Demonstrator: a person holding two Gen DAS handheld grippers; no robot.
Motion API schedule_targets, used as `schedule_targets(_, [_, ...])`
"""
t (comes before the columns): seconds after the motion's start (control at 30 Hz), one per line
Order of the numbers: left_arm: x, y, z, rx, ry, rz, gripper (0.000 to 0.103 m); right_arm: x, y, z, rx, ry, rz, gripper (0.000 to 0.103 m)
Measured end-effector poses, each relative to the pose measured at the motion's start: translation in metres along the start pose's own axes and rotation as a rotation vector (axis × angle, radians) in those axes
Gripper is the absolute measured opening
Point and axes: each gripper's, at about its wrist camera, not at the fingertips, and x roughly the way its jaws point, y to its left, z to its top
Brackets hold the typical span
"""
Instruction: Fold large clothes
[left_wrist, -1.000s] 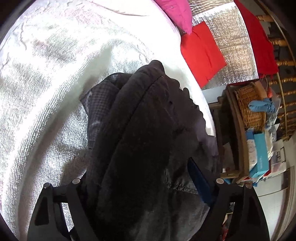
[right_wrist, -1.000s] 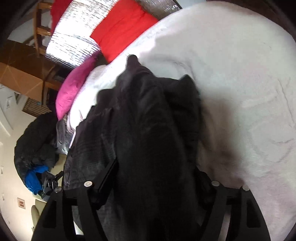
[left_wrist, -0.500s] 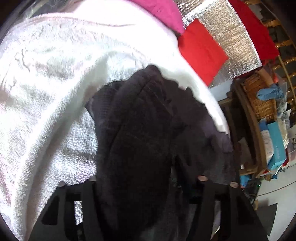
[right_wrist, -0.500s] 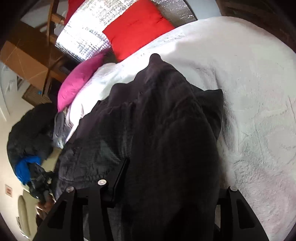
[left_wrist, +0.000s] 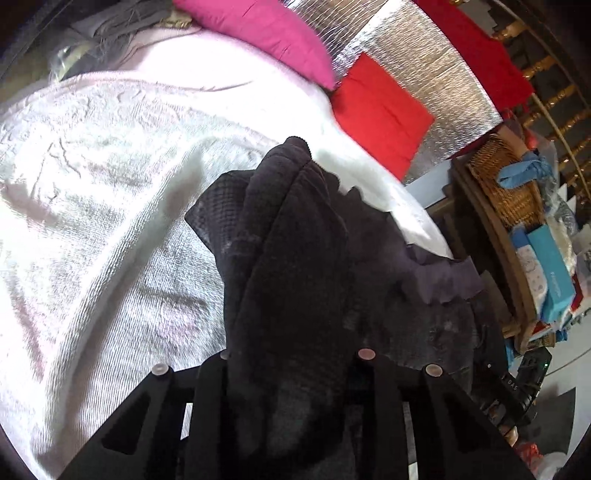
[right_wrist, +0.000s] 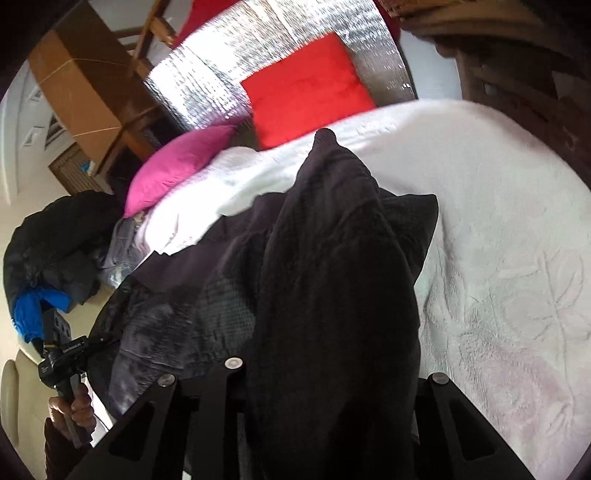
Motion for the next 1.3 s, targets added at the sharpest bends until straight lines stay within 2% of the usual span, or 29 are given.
schedule_targets(0.1, [-0.014, -0.001, -0.009, 0.004, 0.004, -0.010, 0.028, -0.015, -0.002, -0.009, 0.022, -0.012, 0.013, 0.030])
schedule_targets(0.27, [-0.017, 0.014, -0.028, -0.031, 0.045, 0.055, 0.029, -0.025, -0.013, -0.036, 0.073, 0.034, 0.003, 0.030])
schedule_targets(0.3, [-0.014, 0.018, -0.030, -0.038, 0.052, 0.077, 0.033, -0.022, -0.019, -0.040, 0.093, 0.050, -0.003, 0.030])
schedule_targets(0.33, [-0.010, 0.020, -0.029, -0.041, 0.060, 0.102, 0.045, -0.016, -0.024, -0.043, 0.112, 0.067, -0.012, 0.030])
schedule_targets(0.37, [-0.004, 0.023, -0.028, -0.039, 0.079, 0.143, 0.051, -0.009, -0.027, -0.044, 0.118, 0.079, -0.022, 0.034])
schedule_targets(0.4, [0.002, 0.026, -0.028, -0.035, 0.101, 0.185, 0.064, -0.003, -0.032, -0.046, 0.123, 0.090, -0.037, 0.044])
schedule_targets(0.43, [0.004, 0.029, -0.028, -0.043, 0.109, 0.203, 0.070, 0.001, -0.038, -0.046, 0.150, 0.102, -0.043, 0.052])
schedule_targets(0.47, [0.003, 0.032, -0.028, -0.069, 0.111, 0.201, 0.071, 0.003, -0.045, -0.046, 0.192, 0.111, -0.043, 0.060])
schedule_targets(0.53, [-0.002, 0.032, -0.025, -0.081, 0.110, 0.205, 0.071, 0.001, -0.057, -0.045, 0.278, 0.128, -0.010, 0.060])
schedule_targets(0.57, [-0.009, 0.030, -0.024, -0.062, 0.088, 0.228, 0.071, -0.002, -0.059, -0.044, 0.298, 0.127, -0.006, 0.060])
schedule_targets(0.7, [-0.045, 0.021, -0.022, 0.022, -0.048, 0.315, 0.072, -0.047, -0.065, -0.037, 0.302, -0.020, -0.049, 0.060])
schedule_targets(0.77, [-0.062, 0.010, -0.025, 0.081, -0.142, 0.378, 0.074, -0.075, -0.057, -0.034, 0.232, -0.152, -0.093, 0.061])
schedule_targets(0.8, [-0.070, 0.000, -0.029, 0.128, -0.184, 0.399, 0.074, -0.081, -0.051, -0.033, 0.197, -0.179, -0.093, 0.061])
schedule_targets(0.87, [-0.077, -0.013, -0.028, 0.212, -0.235, 0.393, 0.075, -0.090, -0.034, -0.036, 0.122, -0.208, -0.062, 0.061])
schedule_targets(0.93, [-0.072, -0.032, -0.040, 0.316, -0.242, 0.385, 0.084, -0.086, -0.011, -0.043, 0.046, -0.198, -0.064, 0.060])
schedule_targets(0.97, [-0.064, -0.039, -0.045, 0.359, -0.218, 0.392, 0.084, -0.080, -0.003, -0.045, 0.024, -0.177, -0.064, 0.057])
schedule_targets(1.03, [-0.041, -0.042, -0.053, 0.396, -0.133, 0.426, 0.084, -0.061, 0.005, -0.048, 0.010, -0.100, -0.075, 0.054])
schedule_targets(1.1, [-0.010, -0.032, -0.057, 0.385, -0.019, 0.492, 0.084, -0.037, -0.003, -0.051, 0.040, -0.010, -0.141, 0.054])
schedule_targets(1.13, [0.001, -0.026, -0.060, 0.383, 0.009, 0.516, 0.085, -0.024, -0.009, -0.052, 0.074, 0.042, -0.172, 0.054])
schedule_targets(1.2, [0.002, -0.026, -0.058, 0.396, -0.003, 0.533, 0.085, -0.010, -0.016, -0.053, 0.119, 0.095, -0.170, 0.053])
schedule_targets(1.3, [-0.008, -0.036, -0.053, 0.413, -0.052, 0.506, 0.085, -0.023, -0.005, -0.048, 0.074, 0.047, -0.185, 0.053])
